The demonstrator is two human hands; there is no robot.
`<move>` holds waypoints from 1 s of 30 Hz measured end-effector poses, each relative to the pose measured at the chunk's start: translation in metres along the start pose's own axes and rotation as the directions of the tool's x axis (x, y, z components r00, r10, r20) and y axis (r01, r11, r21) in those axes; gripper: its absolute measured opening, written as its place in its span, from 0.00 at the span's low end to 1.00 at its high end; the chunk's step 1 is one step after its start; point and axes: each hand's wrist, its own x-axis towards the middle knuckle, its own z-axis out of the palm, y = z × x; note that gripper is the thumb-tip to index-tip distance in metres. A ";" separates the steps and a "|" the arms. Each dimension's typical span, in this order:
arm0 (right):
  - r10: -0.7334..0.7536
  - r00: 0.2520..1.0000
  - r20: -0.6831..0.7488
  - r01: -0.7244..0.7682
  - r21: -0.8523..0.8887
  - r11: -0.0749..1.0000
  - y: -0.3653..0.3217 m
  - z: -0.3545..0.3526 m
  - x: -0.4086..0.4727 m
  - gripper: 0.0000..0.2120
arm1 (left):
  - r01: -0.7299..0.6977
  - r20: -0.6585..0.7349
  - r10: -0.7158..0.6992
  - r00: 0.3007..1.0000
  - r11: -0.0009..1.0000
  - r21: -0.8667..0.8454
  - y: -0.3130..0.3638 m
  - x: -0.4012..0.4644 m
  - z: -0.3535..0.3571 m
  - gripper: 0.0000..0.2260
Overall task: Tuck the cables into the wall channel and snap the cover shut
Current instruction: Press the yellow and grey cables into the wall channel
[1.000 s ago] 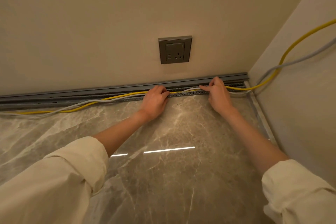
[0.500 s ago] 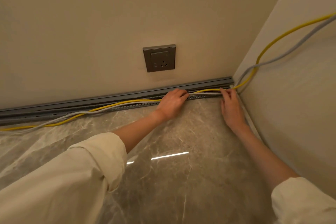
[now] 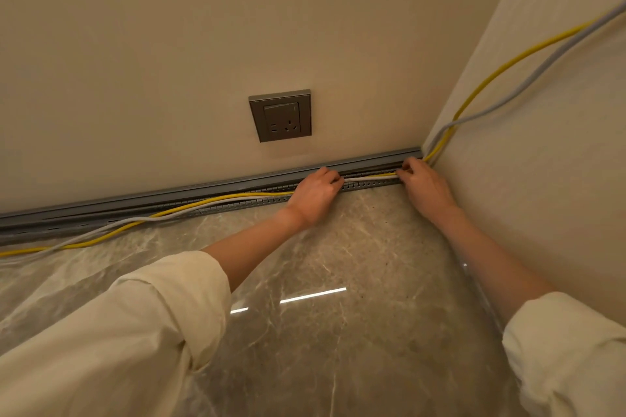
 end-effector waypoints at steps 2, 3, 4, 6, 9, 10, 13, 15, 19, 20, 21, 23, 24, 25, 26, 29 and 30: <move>-0.047 0.998 0.042 0.048 -0.012 0.999 0.005 -0.003 0.002 0.12 | 0.005 0.008 -0.005 1.000 1.000 0.019 0.002 0.001 -0.001 0.18; -0.052 0.997 0.059 0.053 -0.010 0.999 0.006 -0.006 0.003 0.12 | 0.009 0.011 -0.009 1.000 1.000 0.028 0.004 0.002 -0.002 0.17; -0.064 0.996 0.070 0.065 -0.019 0.998 0.007 -0.008 0.004 0.12 | 0.012 0.015 -0.013 1.000 0.999 0.036 0.005 0.003 -0.003 0.17; -0.088 0.992 0.093 0.094 -0.064 0.994 0.007 -0.011 0.004 0.12 | 0.020 0.022 -0.021 1.000 0.999 0.046 0.007 0.004 -0.004 0.15; -0.103 0.989 0.107 0.115 -0.107 0.988 0.003 -0.016 0.004 0.10 | 0.036 0.031 -0.038 0.999 0.998 0.058 0.011 0.005 -0.005 0.14; -0.108 0.989 0.104 0.119 -0.104 0.987 0.003 -0.017 0.005 0.10 | 0.039 0.030 -0.041 0.999 0.997 0.061 0.012 0.005 -0.005 0.14; -0.129 0.989 0.077 0.135 -0.071 0.988 0.005 -0.019 0.007 0.14 | 0.046 0.022 -0.047 0.999 0.998 0.049 0.014 0.003 -0.005 0.14; -0.118 0.992 0.033 0.120 -0.056 0.991 0.004 -0.018 0.006 0.12 | 0.044 0.026 -0.046 0.999 0.998 0.052 0.014 0.003 -0.006 0.14; -0.050 0.997 -0.061 0.047 -0.051 0.998 -0.005 -0.003 -0.001 0.09 | 0.052 0.045 -0.054 0.998 0.998 0.045 0.013 0.001 -0.005 0.15; -0.028 0.995 -0.091 0.024 -0.050 0.998 -0.007 0.002 -0.003 0.09 | 0.055 0.045 -0.057 0.997 0.998 0.040 0.014 0.001 -0.005 0.15; -0.013 0.993 -0.121 0.007 -0.057 0.998 -0.009 0.006 -0.005 0.10 | 0.057 0.043 -0.058 0.997 0.998 0.036 0.014 0.001 -0.005 0.15; -0.005 0.987 -0.163 -0.009 -0.082 0.997 -0.012 0.016 -0.010 0.14 | 0.058 0.037 -0.059 0.998 0.997 0.042 0.015 0.001 -0.005 0.14; -0.003 0.984 -0.177 -0.013 -0.093 0.996 -0.012 0.020 -0.013 0.16 | 0.061 0.033 -0.062 0.997 0.997 0.049 0.016 0.001 -0.005 0.14; 0.005 0.983 -0.185 -0.023 -0.095 0.995 -0.012 0.023 -0.016 0.18 | 0.066 0.032 -0.068 0.997 0.996 0.053 0.016 0.002 -0.005 0.13; 0.019 0.982 -0.187 -0.036 -0.088 0.996 -0.013 0.024 -0.018 0.19 | 0.070 0.033 -0.072 0.997 0.996 0.056 0.016 0.002 -0.005 0.13; 0.070 0.985 -0.160 -0.082 -0.067 0.994 -0.018 0.021 -0.020 0.19 | 0.069 0.043 -0.073 0.996 0.995 0.076 0.017 0.001 -0.003 0.14; 0.090 0.987 -0.135 -0.100 -0.065 0.993 -0.020 0.018 -0.019 0.19 | 0.071 0.044 -0.075 0.996 0.995 0.075 0.018 0.000 -0.003 0.14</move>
